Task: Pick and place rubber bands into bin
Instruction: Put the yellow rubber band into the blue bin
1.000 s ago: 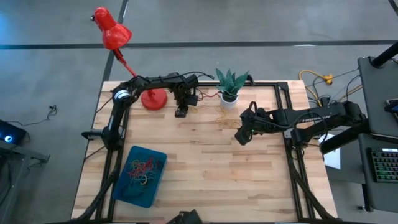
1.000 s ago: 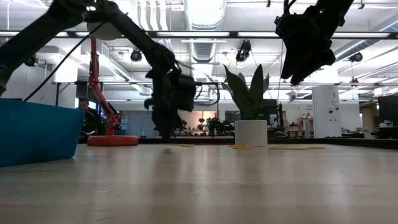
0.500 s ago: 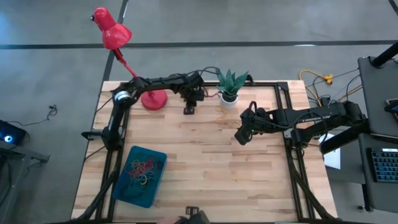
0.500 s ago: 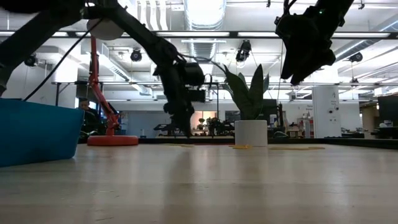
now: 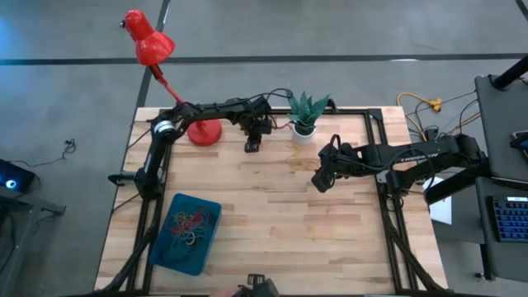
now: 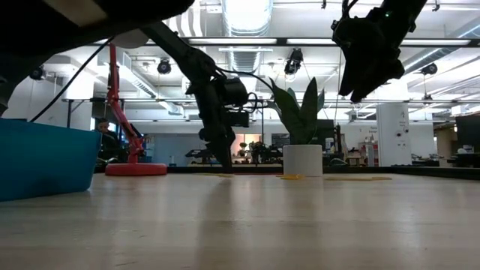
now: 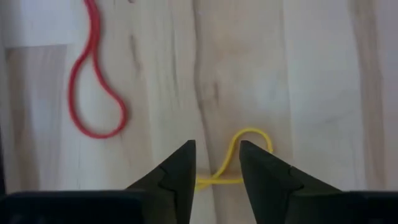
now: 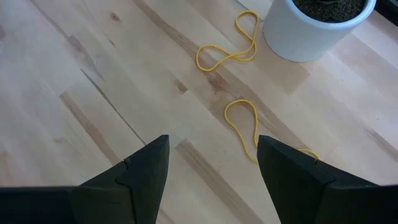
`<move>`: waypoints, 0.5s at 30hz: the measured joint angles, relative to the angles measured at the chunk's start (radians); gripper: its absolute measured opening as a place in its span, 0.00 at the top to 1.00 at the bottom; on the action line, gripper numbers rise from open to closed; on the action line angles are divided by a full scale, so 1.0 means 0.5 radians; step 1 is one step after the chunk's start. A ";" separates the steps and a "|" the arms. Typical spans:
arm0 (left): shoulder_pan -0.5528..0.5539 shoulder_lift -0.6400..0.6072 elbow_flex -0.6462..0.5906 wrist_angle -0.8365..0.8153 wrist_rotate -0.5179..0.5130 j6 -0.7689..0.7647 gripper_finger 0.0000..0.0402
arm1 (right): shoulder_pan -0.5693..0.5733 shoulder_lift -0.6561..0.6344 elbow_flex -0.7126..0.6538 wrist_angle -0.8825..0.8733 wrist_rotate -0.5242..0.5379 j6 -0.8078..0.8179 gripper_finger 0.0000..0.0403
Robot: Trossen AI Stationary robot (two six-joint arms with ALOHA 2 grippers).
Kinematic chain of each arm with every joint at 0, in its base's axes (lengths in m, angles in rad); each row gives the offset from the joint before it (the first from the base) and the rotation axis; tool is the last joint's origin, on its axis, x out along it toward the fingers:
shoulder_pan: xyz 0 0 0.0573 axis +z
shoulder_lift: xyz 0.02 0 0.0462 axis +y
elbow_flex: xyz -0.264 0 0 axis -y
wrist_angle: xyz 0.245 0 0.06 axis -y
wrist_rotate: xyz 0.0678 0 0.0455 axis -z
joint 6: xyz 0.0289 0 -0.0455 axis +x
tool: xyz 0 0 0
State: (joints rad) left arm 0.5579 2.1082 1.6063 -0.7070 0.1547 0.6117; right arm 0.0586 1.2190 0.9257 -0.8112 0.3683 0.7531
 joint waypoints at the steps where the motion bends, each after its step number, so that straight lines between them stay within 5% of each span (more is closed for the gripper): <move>1: 0.000 0.000 -0.002 -0.010 0.021 0.000 0.73 | 0.000 0.000 -0.001 0.000 0.000 -0.001 0.43; 15: 0.001 0.068 0.006 -0.035 0.114 -0.163 0.73 | -0.002 0.001 -0.021 -0.001 -0.005 0.012 0.43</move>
State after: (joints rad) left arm 0.5583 2.1422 1.6095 -0.7243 0.2118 0.5303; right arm 0.0578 1.2194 0.9154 -0.8119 0.3660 0.7590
